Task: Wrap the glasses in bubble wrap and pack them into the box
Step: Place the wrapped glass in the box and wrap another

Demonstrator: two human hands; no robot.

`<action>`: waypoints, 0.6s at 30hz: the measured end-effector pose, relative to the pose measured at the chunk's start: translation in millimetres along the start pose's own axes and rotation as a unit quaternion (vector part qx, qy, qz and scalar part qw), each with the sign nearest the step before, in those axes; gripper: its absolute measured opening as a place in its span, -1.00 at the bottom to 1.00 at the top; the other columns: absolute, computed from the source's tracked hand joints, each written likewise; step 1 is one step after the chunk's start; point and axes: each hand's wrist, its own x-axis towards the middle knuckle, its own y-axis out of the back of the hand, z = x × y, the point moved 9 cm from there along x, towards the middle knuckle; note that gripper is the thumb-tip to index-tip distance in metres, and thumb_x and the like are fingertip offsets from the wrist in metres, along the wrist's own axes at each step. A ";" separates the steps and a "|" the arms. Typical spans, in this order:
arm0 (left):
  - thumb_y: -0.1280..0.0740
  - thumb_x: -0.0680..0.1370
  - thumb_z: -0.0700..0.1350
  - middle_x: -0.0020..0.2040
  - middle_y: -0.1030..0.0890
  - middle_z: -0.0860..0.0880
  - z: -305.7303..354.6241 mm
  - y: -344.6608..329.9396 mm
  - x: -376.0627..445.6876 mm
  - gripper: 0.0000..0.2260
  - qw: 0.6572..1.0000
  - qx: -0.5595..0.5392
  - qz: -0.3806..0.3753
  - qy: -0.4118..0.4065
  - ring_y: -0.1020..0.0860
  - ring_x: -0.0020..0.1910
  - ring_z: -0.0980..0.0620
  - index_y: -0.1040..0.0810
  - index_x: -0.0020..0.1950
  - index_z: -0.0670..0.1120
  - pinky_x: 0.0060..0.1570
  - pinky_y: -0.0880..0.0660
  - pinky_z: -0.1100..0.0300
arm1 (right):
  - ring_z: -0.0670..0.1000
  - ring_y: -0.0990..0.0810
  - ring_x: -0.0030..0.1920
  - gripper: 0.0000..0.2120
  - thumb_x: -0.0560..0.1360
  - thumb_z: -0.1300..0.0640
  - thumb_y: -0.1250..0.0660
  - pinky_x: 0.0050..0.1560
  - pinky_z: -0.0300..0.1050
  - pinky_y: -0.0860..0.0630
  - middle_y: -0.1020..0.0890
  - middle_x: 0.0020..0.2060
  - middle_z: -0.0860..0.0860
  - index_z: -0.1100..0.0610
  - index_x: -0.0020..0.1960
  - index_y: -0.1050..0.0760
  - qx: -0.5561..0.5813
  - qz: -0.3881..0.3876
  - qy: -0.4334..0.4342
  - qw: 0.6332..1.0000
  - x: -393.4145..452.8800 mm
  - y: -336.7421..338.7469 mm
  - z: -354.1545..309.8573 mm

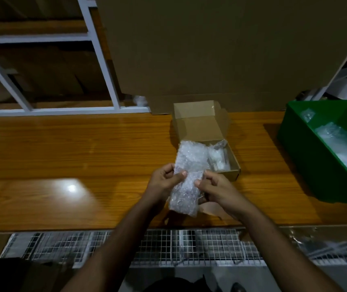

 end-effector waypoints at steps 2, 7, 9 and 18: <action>-0.40 0.57 -0.19 0.14 -0.67 -0.23 -1.5 -1.8 -1.8 -0.74 1.000 0.010 0.007 -0.003 -0.65 0.03 -0.17 -0.55 0.23 -0.23 -0.01 -0.58 -0.10 | 0.09 -0.69 0.01 -0.77 0.64 0.25 -0.26 0.04 0.18 -0.59 -0.71 0.01 0.10 0.17 0.29 -0.51 -0.012 0.044 0.029 0.999 -1.5 7.3 -8.4; -0.36 0.56 -0.32 0.04 -0.70 -0.12 -1.0 -4.8 -3.9 -0.87 1.000 -0.006 0.000 -0.014 -0.67 0.02 -0.08 -0.58 0.09 -0.19 -0.06 -0.64 0.01 | 0.30 -0.65 0.12 -0.72 0.59 0.35 -0.28 0.10 0.36 -0.54 -0.69 0.08 0.20 0.14 0.24 -0.56 0.036 0.109 0.042 0.993 -8.7 26.0 -6.7; -0.34 0.54 -0.39 0.01 -0.71 -0.10 -0.6 -6.6 -4.1 -0.81 1.000 -0.013 -0.004 -0.018 -0.67 0.01 -0.09 -0.66 -0.01 -0.13 -0.07 -0.63 0.05 | 0.37 -0.62 0.12 -0.74 0.56 0.39 -0.29 0.11 0.38 -0.53 -0.69 0.06 0.23 0.17 0.15 -0.64 0.056 0.129 0.045 0.989 -10.9 28.7 -6.7; -0.31 0.58 -0.37 -0.11 -0.65 -0.10 4.9 -16.9 -7.1 -0.82 0.999 0.000 -0.014 -0.033 -0.62 -0.21 0.00 -0.65 -0.06 -0.15 -0.31 -0.54 0.22 | 0.05 -0.68 -0.11 -0.64 0.53 0.49 -0.23 -0.22 -0.09 -0.62 -0.72 -0.11 0.04 0.12 -0.10 -0.68 0.056 0.130 0.062 0.988 -13.5 32.5 -7.2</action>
